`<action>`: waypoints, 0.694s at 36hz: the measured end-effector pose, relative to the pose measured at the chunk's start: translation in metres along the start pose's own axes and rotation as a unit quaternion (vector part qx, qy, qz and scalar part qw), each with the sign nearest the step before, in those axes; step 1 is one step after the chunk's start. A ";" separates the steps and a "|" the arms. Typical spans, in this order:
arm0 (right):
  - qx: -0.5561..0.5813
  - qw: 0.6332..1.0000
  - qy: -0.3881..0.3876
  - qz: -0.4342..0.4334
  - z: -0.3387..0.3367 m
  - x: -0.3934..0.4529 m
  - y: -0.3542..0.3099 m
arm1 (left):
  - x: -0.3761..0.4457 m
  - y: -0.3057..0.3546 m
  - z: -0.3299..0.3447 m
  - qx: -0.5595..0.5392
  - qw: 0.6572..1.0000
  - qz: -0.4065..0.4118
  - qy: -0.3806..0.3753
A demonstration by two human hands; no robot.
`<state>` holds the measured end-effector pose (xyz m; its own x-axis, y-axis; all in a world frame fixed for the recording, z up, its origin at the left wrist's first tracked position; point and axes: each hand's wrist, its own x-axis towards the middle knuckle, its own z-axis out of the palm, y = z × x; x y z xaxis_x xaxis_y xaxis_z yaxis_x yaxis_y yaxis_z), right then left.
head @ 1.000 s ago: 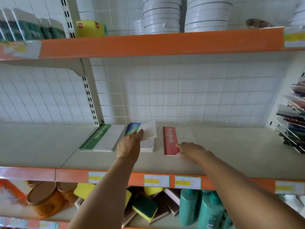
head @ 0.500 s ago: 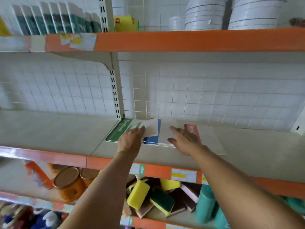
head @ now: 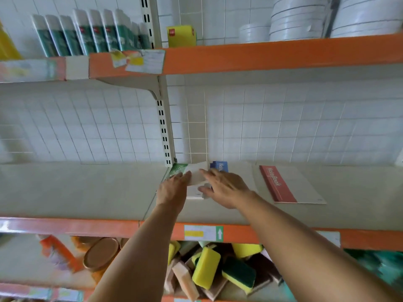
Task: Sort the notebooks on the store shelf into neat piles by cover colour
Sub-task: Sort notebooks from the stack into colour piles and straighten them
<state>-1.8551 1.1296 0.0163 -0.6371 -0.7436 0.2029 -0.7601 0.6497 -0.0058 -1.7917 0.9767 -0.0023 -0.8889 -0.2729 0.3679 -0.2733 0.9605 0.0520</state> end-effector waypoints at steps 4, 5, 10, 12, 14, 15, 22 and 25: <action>-0.019 1.000 0.012 0.016 0.012 0.015 -0.016 | 0.013 -0.022 0.011 0.003 0.999 0.034 -0.014; -0.020 0.999 0.013 0.021 0.014 0.017 -0.019 | 0.017 -0.026 0.015 0.002 0.999 0.043 -0.017; -0.048 0.998 -0.013 0.024 0.027 0.028 -0.030 | 0.026 -0.043 0.030 -0.013 0.996 0.076 -0.040; -0.061 0.997 -0.021 0.031 0.029 0.031 -0.031 | 0.028 -0.046 0.033 -0.020 0.995 0.086 -0.044; -0.083 0.996 -0.027 0.032 0.030 0.033 -0.031 | 0.029 -0.047 0.034 -0.016 0.993 0.103 -0.049; -0.095 0.995 -0.031 0.029 0.031 0.034 -0.030 | 0.030 -0.047 0.035 -0.010 0.993 0.109 -0.054; -0.129 0.988 -0.084 0.025 0.042 0.039 -0.023 | 0.032 -0.055 0.043 0.016 0.972 0.148 -0.180; -0.127 0.987 -0.096 0.028 0.046 0.041 -0.022 | 0.034 -0.056 0.045 0.017 0.972 0.152 -0.176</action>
<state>-1.8703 1.0779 -0.0203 -0.7084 -0.7055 0.0206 -0.6817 0.6914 0.2391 -1.8232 0.9116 -0.0346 -0.9996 0.0166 0.0217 0.0157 0.9990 -0.0417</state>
